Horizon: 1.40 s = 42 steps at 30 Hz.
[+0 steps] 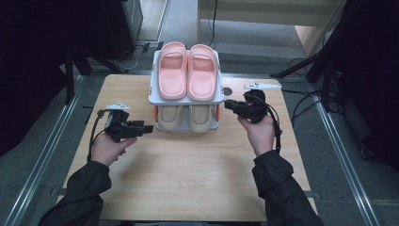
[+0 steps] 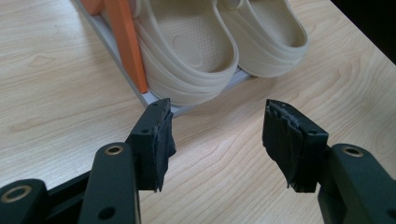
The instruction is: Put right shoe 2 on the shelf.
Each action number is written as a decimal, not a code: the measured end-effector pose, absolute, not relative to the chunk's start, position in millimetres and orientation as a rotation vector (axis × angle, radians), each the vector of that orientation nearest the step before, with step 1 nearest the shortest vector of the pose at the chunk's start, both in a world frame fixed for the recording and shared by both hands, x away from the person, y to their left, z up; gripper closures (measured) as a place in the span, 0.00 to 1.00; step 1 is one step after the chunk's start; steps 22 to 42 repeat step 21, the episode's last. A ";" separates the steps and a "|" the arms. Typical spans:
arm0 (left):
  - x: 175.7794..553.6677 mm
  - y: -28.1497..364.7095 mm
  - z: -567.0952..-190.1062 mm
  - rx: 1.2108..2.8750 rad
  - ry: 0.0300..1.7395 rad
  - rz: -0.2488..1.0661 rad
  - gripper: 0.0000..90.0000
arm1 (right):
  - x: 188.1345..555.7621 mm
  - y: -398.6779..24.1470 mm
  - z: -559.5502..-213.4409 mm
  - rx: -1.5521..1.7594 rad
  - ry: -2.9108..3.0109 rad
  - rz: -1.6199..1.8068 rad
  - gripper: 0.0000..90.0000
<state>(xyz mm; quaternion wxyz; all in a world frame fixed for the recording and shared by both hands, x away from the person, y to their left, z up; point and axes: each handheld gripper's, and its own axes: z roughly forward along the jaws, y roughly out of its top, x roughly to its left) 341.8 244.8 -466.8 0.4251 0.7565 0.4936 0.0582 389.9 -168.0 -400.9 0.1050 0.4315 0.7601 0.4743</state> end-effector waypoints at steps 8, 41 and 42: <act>342.8 244.6 -468.3 1.894 1.232 0.143 0.47 | 374.4 -171.1 -422.3 1.268 2.263 1.429 0.91; 345.0 245.1 -470.5 1.885 1.226 0.136 0.45 | 362.6 -171.3 -448.3 1.236 2.318 1.431 0.85; 345.0 245.1 -470.5 1.885 1.226 0.136 0.45 | 362.6 -171.3 -448.3 1.236 2.318 1.431 0.85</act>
